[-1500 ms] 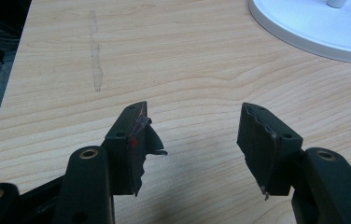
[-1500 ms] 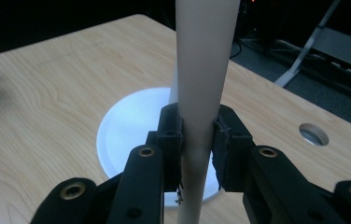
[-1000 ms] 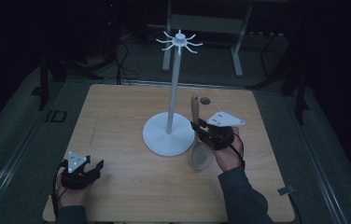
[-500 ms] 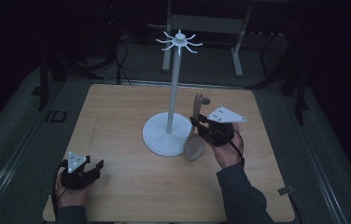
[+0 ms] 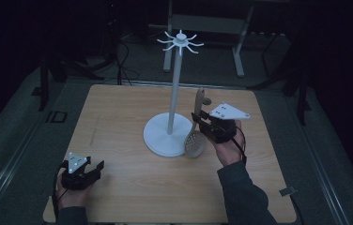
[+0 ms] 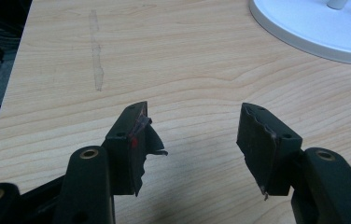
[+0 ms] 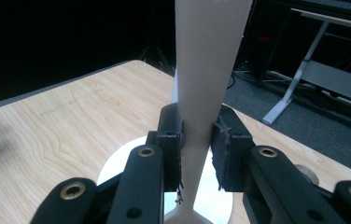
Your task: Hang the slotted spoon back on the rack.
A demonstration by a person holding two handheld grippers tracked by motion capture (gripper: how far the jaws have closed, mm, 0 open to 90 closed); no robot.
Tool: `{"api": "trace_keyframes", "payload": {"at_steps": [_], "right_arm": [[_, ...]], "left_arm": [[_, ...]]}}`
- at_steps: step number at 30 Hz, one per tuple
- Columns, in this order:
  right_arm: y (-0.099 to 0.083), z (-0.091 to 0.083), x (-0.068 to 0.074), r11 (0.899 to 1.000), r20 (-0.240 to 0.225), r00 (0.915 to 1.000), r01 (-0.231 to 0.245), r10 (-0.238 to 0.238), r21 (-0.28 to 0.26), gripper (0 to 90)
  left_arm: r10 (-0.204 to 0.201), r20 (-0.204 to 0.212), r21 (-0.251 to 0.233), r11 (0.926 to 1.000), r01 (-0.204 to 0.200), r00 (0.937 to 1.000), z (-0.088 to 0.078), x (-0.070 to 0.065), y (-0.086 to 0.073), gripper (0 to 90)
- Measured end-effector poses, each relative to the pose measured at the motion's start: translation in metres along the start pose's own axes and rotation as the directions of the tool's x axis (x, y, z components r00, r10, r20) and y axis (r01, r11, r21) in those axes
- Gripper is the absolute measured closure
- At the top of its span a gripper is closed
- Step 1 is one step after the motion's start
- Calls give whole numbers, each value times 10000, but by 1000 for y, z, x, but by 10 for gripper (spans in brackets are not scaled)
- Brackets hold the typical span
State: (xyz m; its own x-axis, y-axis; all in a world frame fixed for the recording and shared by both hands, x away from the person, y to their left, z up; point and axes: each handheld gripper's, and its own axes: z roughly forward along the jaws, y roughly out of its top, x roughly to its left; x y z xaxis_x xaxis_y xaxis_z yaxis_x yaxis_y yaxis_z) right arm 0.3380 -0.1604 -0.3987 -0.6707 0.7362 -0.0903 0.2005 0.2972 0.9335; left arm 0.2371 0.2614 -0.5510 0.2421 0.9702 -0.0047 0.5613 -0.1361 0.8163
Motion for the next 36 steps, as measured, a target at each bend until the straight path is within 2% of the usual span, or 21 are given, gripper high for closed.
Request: {"api": "trace_keyframes", "payload": {"at_steps": [19,30,36], "right_arm": [[18,-5,-11,9994,165,9998,-107,112,-315,746],[25,-3,-13,9981,132,9994,-315,323,-531,746],[31,-3,-13,9980,139,9996,-254,263,-585,746]], "left_arm": [[-7,-28,9,10000,7,10000,0,0,0,441],[-51,-14,3,10000,51,10000,0,1,0,441],[-65,-13,-10,10000,65,10000,0,1,0,441]]}}
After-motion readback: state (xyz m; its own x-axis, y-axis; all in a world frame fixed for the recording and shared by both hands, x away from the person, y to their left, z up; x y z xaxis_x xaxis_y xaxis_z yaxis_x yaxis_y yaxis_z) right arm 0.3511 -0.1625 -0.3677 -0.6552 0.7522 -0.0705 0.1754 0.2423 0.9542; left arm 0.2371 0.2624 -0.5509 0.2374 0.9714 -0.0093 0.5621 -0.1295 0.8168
